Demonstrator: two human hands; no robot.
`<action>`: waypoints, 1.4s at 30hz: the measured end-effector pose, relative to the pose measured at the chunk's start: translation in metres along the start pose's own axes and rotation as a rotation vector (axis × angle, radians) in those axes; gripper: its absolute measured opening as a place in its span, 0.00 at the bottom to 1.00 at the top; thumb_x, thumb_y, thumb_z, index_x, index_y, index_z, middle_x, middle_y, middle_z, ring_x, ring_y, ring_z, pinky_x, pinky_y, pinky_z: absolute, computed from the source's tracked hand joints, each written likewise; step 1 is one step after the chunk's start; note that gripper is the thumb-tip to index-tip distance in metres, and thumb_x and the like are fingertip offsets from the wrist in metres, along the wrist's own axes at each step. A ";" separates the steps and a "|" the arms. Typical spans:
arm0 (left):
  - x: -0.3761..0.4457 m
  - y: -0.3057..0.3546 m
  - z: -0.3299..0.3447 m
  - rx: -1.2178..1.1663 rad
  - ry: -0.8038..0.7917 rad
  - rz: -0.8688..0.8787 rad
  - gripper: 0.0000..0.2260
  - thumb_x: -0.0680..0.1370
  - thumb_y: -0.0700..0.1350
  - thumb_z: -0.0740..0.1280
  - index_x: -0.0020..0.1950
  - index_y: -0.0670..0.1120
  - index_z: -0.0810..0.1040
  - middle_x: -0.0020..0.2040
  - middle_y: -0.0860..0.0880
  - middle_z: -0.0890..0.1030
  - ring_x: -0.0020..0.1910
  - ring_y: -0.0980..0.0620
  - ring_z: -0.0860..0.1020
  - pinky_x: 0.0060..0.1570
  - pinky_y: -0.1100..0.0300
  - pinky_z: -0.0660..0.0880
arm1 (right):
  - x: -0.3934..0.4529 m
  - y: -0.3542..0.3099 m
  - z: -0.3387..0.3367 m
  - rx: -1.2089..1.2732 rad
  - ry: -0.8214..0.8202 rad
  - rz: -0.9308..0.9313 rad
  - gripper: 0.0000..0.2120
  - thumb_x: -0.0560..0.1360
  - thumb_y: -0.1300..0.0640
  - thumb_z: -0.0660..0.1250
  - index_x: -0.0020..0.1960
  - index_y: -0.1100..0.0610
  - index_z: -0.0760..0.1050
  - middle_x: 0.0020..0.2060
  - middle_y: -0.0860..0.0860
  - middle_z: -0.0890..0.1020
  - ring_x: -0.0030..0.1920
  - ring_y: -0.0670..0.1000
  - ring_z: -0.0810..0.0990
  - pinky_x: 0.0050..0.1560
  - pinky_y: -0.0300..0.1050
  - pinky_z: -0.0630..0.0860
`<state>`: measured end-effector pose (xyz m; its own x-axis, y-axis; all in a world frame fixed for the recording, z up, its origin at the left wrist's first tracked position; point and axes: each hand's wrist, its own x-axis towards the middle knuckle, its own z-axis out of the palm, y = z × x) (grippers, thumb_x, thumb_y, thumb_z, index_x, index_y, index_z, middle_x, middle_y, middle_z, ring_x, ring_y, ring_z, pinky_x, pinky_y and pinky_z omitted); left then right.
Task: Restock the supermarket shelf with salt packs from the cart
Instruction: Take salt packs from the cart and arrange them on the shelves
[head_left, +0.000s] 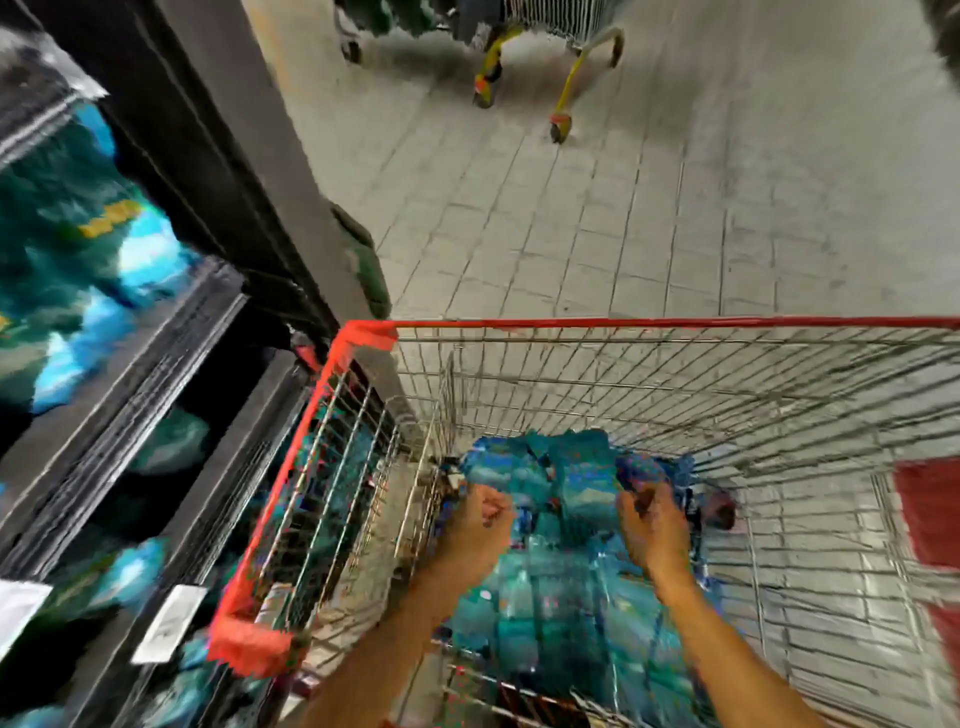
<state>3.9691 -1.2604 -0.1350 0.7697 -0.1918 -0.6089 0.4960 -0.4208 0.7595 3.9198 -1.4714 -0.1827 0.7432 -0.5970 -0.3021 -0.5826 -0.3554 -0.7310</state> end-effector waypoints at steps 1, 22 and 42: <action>0.024 -0.007 0.015 0.014 -0.016 -0.060 0.08 0.82 0.38 0.61 0.44 0.47 0.69 0.42 0.45 0.75 0.35 0.49 0.75 0.23 0.67 0.67 | 0.016 0.015 0.002 -0.037 -0.041 0.059 0.10 0.78 0.60 0.67 0.45 0.67 0.73 0.37 0.62 0.78 0.43 0.63 0.80 0.41 0.54 0.71; 0.311 -0.127 0.046 0.685 0.013 -0.358 0.24 0.76 0.56 0.71 0.61 0.38 0.76 0.61 0.39 0.78 0.51 0.46 0.76 0.42 0.60 0.74 | 0.141 0.142 0.117 -0.014 -0.154 0.309 0.29 0.69 0.48 0.78 0.62 0.55 0.68 0.50 0.49 0.76 0.49 0.54 0.77 0.51 0.52 0.76; 0.086 -0.002 0.017 -0.200 0.027 -0.174 0.18 0.72 0.32 0.74 0.55 0.46 0.71 0.52 0.48 0.80 0.51 0.51 0.78 0.48 0.63 0.75 | 0.013 0.062 -0.016 0.751 -0.346 0.565 0.38 0.63 0.69 0.77 0.70 0.52 0.72 0.60 0.57 0.82 0.58 0.62 0.82 0.62 0.67 0.74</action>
<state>4.0273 -1.2913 -0.1925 0.6748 -0.1073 -0.7302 0.6894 -0.2616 0.6755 3.8886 -1.5127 -0.2223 0.5457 -0.2532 -0.7988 -0.6098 0.5339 -0.5858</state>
